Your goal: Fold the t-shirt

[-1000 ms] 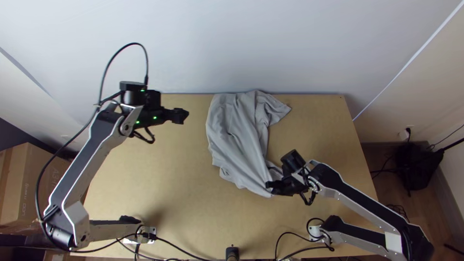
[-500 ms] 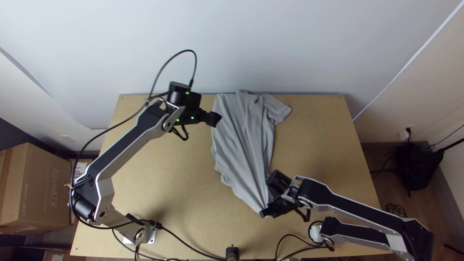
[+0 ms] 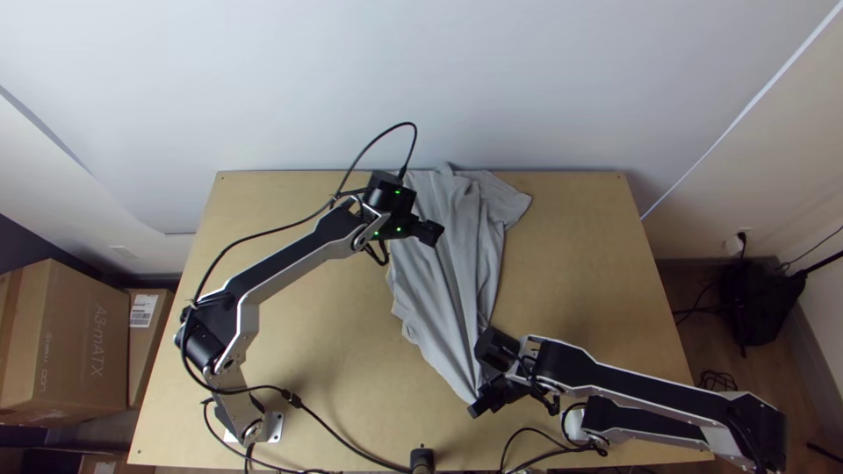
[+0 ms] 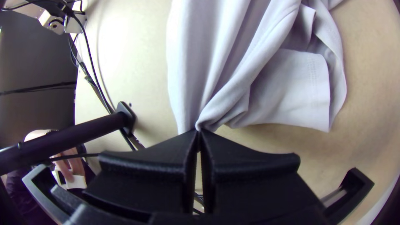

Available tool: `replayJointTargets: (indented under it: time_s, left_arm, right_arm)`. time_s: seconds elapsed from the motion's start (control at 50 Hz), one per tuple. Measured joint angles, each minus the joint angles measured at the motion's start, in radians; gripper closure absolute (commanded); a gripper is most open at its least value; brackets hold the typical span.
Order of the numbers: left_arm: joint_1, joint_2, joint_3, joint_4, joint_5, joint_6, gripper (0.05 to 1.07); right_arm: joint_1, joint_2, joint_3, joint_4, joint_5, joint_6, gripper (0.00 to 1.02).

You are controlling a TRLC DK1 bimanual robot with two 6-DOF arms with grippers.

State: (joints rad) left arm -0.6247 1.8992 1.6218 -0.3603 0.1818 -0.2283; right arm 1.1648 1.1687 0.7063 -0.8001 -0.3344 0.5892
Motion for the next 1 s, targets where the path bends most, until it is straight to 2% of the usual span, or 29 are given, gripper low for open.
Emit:
replayJointTargets:
  time_s: [0.4, 0.6, 1.0]
  left_arm:
    - [-0.050, 0.209, 0.143, -0.012, -0.111, -0.007, 0.09]
    - [-0.061, 0.289, 0.223, -0.084, -0.121, -0.012, 0.10]
    - [-0.090, 0.368, 0.286, -0.109, -0.125, -0.012, 0.11]
  right_arm:
    - [-0.003, -0.006, -0.040, 0.059, -0.007, -0.007, 1.00]
    - [-0.003, -0.008, -0.048, 0.082, -0.008, 0.005, 1.00]
    - [-0.031, -0.051, -0.071, 0.085, -0.015, 0.005, 1.00]
